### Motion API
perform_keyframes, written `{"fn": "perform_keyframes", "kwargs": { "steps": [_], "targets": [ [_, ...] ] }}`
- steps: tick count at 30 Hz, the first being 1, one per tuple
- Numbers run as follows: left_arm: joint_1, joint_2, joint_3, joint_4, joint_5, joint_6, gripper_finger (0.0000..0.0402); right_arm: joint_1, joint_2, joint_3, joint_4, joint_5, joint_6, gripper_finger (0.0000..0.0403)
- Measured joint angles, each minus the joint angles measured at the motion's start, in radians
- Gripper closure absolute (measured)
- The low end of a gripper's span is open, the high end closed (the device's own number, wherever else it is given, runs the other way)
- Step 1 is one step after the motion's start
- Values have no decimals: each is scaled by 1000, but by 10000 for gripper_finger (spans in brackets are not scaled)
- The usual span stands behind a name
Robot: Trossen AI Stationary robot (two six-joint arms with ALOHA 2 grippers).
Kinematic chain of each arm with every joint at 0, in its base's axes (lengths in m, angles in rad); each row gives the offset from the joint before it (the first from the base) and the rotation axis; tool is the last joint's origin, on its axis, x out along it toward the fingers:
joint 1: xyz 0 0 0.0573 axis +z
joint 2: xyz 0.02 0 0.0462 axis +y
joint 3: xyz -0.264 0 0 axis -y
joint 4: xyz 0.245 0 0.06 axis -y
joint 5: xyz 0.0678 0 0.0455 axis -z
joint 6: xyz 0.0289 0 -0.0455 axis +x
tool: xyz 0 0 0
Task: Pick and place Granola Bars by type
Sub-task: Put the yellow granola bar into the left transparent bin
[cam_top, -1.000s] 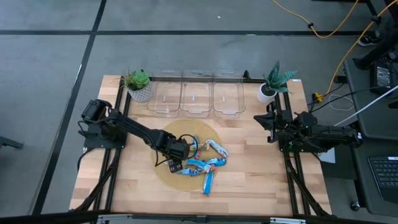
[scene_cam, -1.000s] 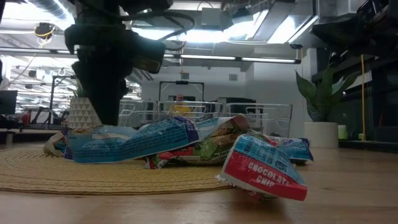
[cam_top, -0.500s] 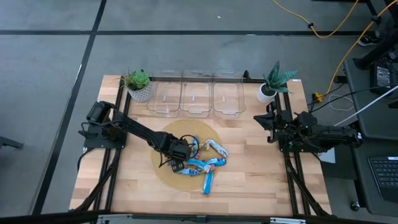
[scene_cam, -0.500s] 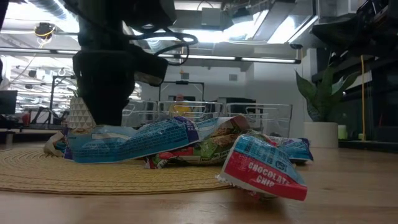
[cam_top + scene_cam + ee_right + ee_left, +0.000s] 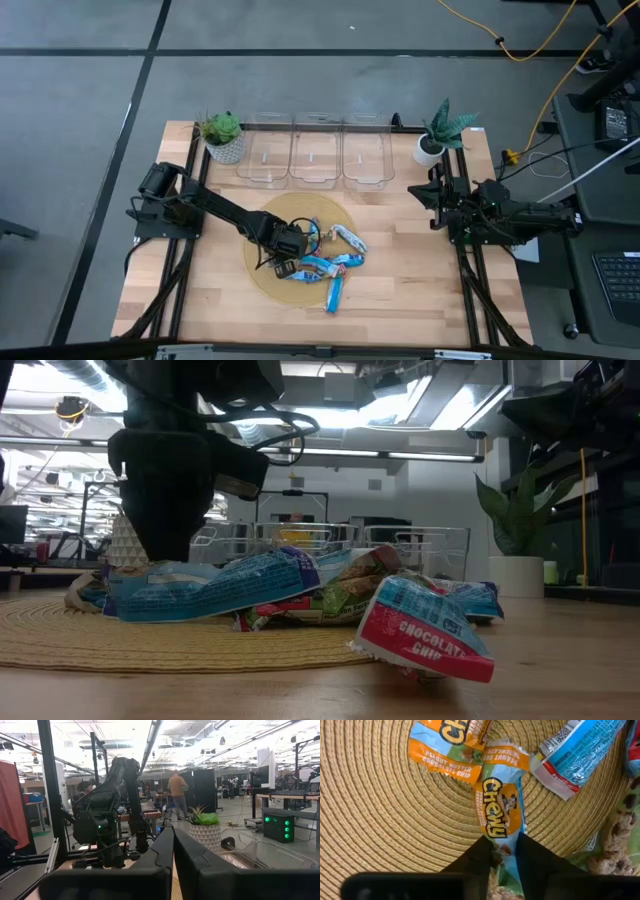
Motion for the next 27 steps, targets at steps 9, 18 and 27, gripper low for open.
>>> {"fn": "perform_keyframes", "kwargs": {
  "steps": [9,18,27],
  "targets": [
    [0,-64,0,-15,120,-20,364,0,0,0,-6,1,0,386],
    [34,-262,21,-36,6,-39,369,0,0,0,-11,1,0,386],
    [142,-531,21,-9,-124,80,370,0,0,0,-11,1,-23,386]
  ]
}}
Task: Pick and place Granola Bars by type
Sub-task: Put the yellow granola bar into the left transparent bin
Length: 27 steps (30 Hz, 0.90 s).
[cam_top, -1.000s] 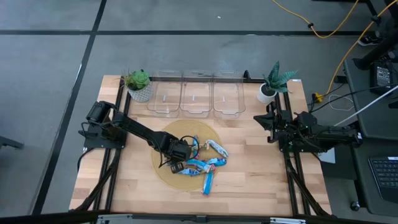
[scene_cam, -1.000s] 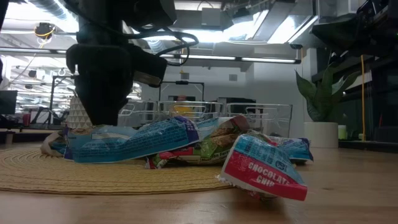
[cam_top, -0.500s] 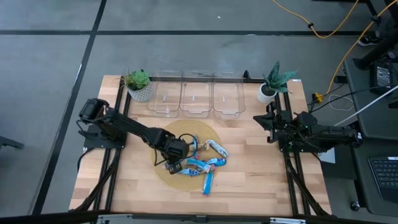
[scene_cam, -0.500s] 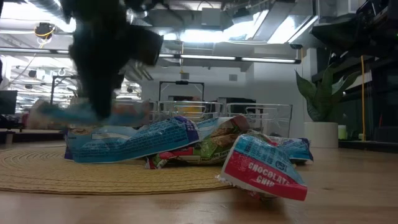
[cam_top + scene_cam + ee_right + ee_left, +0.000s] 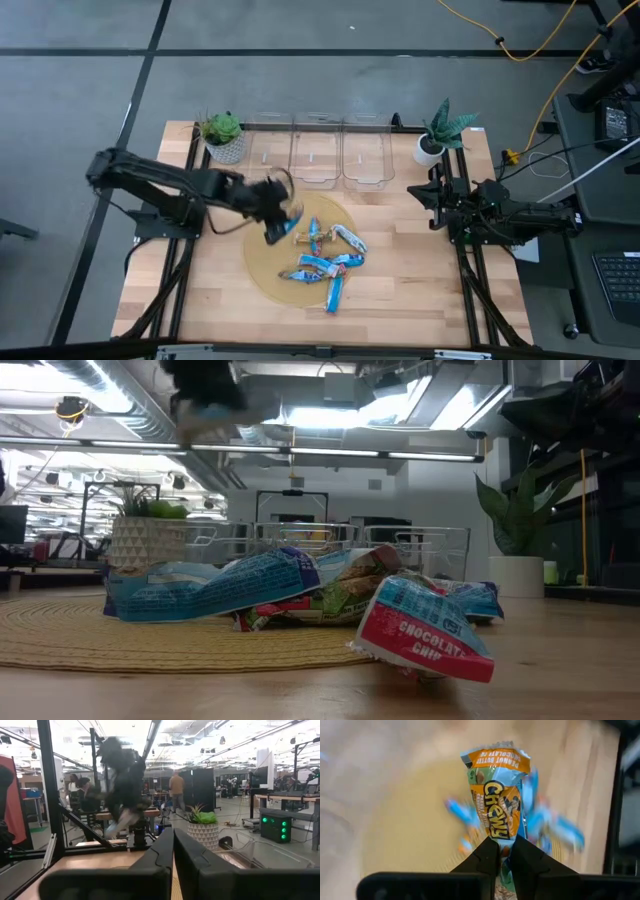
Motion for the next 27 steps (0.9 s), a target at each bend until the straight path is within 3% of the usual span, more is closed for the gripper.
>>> {"fn": "perform_keyframes", "kwargs": {
  "steps": [6,11,18,27],
  "targets": [
    [68,-169,1,76,-161,100,370,0,0,0,2,8,0,386],
    [115,-255,1,79,-179,183,370,0,0,0,5,8,0,386],
    [188,-289,2,77,-134,258,371,0,0,0,8,8,0,386],
    [458,-195,173,-49,29,448,371,0,0,0,8,9,0,386]
  ]
}}
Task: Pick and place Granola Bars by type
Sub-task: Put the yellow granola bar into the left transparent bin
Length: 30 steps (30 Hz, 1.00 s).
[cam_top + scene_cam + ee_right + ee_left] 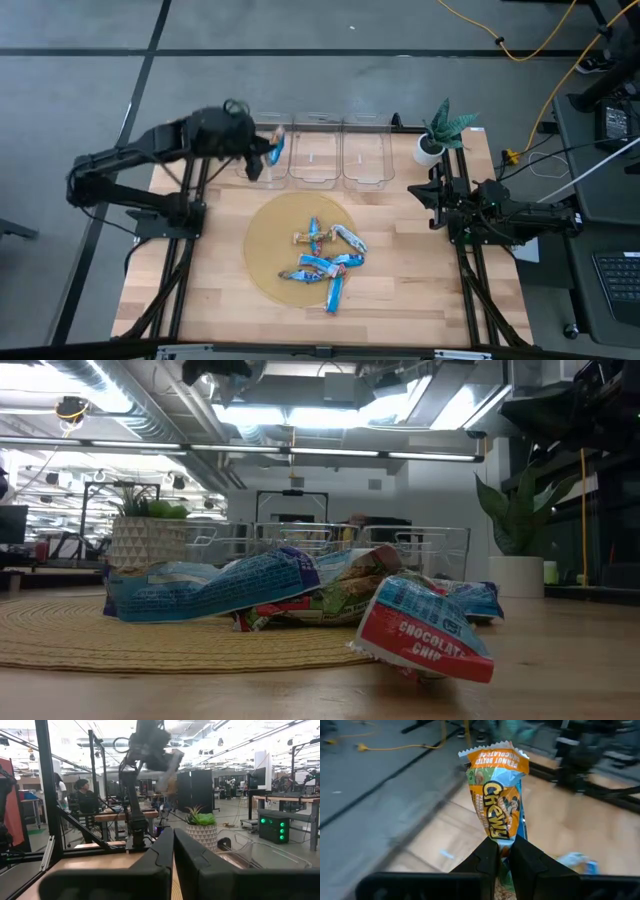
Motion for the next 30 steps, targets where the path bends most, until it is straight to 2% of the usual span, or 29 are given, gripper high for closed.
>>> {"fn": "perform_keyframes", "kwargs": {
  "steps": [7,12,30],
  "targets": [
    [241,155,183,-115,83,161,371,0,0,0,0,1,0,386],
    [332,234,205,-152,132,169,371,0,0,0,0,1,0,386],
    [409,415,199,-232,145,187,371,0,0,0,0,0,1,386]
  ]
}}
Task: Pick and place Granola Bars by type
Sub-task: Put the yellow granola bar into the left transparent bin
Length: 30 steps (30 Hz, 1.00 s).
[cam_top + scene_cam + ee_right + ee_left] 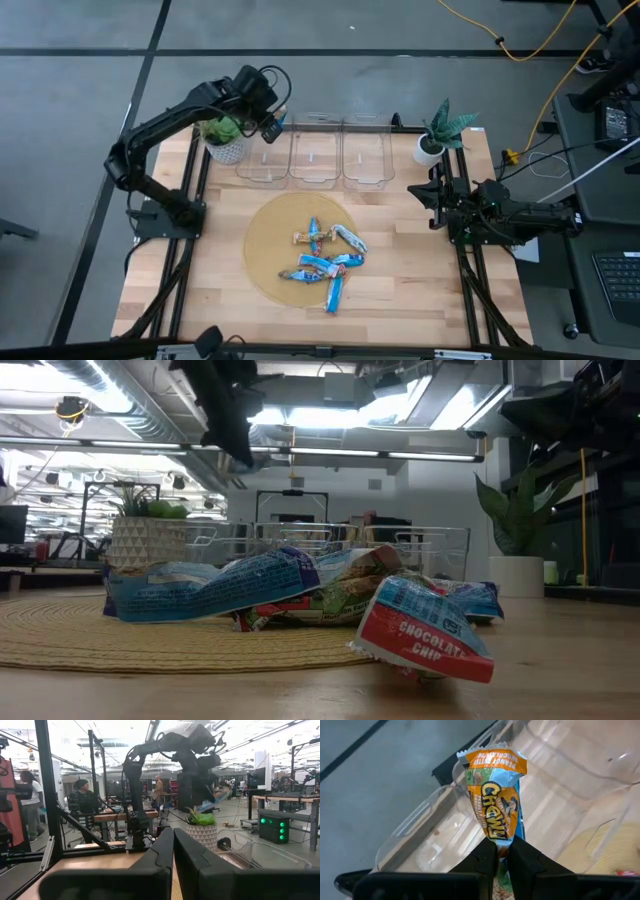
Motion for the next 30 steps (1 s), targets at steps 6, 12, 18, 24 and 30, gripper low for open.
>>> {"fn": "perform_keyframes", "kwargs": {
  "steps": [6,12,18,24,30],
  "targets": [
    [9,59,0,-24,-18,13,371,0,0,0,0,0,0,386],
    [13,132,0,-31,-59,44,371,0,0,0,-9,0,0,386],
    [20,219,-1,-41,-63,61,371,0,0,0,-21,-1,0,386],
    [20,307,-2,-41,-68,78,370,0,0,0,-36,-1,0,386],
    [20,391,-2,-41,-68,83,370,0,0,0,-56,-1,0,386]
  ]
}}
